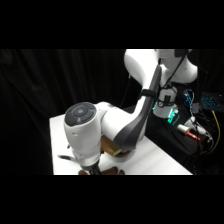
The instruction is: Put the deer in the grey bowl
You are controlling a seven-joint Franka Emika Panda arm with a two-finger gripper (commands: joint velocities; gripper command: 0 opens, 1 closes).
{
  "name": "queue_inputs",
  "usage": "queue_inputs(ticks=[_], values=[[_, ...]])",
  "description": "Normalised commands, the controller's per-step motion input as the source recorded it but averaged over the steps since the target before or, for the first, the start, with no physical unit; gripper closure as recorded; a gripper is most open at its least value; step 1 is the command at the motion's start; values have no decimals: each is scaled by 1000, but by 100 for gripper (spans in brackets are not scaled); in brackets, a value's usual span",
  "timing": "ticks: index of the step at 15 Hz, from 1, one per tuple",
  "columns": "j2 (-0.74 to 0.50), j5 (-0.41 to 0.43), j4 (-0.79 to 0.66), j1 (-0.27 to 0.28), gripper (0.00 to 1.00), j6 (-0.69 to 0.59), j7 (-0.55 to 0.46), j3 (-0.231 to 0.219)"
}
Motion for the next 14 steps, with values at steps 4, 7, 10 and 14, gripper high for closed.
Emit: queue_inputs(ticks=[4,7,10,14], values=[[226,99,245,-6,0,-10,56,-1],[206,109,223,-3,0,-12,35,16],[179,99,180,8,25,-9,27,14],[142,96,159,18,53,-2,24,2]])
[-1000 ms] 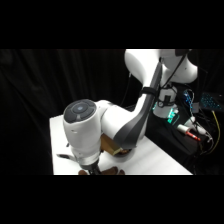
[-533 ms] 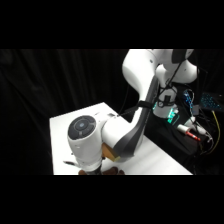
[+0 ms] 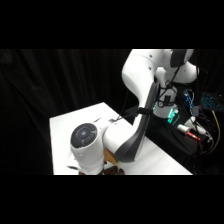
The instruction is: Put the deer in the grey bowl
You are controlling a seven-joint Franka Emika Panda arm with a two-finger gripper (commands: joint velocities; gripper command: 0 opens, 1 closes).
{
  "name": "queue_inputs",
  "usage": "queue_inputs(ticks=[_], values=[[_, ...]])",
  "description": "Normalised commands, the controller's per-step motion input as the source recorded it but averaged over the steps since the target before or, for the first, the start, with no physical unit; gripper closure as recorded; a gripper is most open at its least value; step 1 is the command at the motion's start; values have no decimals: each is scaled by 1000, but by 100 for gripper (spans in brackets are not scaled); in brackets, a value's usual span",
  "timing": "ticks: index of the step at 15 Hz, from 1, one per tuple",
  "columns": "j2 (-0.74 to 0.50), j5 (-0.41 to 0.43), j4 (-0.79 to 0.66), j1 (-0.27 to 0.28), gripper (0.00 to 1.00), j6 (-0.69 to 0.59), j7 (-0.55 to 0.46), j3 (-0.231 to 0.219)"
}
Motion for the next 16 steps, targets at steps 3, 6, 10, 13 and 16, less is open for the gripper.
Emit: queue_inputs(ticks=[3,6,10,13,16], values=[[77,66,131,42,76,-29,32,-36],[-21,20,78,67,95,-85,43,-75],[-204,-52,-31,103,98,-173,38,-98],[-334,-98,-58,96,95,-246,30,-101],[-350,-133,-9,60,97,-289,22,-105]])
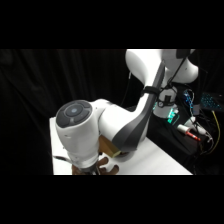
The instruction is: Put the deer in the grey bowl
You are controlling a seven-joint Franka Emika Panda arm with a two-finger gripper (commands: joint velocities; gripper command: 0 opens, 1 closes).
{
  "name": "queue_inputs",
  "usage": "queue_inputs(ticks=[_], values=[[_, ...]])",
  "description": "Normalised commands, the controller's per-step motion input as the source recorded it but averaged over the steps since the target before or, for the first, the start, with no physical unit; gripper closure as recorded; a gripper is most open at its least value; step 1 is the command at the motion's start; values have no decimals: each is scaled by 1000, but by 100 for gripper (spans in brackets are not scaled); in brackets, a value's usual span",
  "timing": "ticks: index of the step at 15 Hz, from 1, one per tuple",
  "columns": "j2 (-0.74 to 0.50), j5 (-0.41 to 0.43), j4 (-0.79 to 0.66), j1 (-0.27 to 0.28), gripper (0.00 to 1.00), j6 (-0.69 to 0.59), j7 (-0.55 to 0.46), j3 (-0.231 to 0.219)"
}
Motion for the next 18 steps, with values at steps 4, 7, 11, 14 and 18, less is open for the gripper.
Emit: queue_inputs(ticks=[4,7,11,14,18], values=[[-273,-173,19,-2,97,-256,18,-99],[-187,-168,-10,-94,97,-156,20,-70],[-142,-121,-40,-156,96,-69,18,-47],[-109,-81,-42,-149,97,-59,18,-29],[-80,-53,-47,-94,97,-62,9,1]])
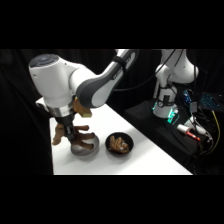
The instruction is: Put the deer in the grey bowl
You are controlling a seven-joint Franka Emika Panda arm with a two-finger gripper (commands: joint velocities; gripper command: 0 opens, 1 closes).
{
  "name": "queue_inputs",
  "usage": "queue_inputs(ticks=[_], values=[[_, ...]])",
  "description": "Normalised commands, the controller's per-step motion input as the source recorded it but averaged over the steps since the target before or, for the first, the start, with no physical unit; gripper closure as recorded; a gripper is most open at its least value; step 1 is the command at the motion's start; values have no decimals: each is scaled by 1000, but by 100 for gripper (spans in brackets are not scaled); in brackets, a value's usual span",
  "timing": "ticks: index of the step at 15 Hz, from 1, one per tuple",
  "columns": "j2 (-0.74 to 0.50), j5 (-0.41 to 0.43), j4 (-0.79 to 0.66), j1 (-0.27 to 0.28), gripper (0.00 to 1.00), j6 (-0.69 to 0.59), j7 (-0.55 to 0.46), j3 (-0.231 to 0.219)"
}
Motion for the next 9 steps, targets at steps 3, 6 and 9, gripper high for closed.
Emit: queue_inputs(ticks=[3,6,9], values=[[-52,-24,-58,-44,97,-58,-6,31],[-50,4,-68,-41,70,-32,-9,46],[-74,14,-78,-46,54,-11,0,44]])
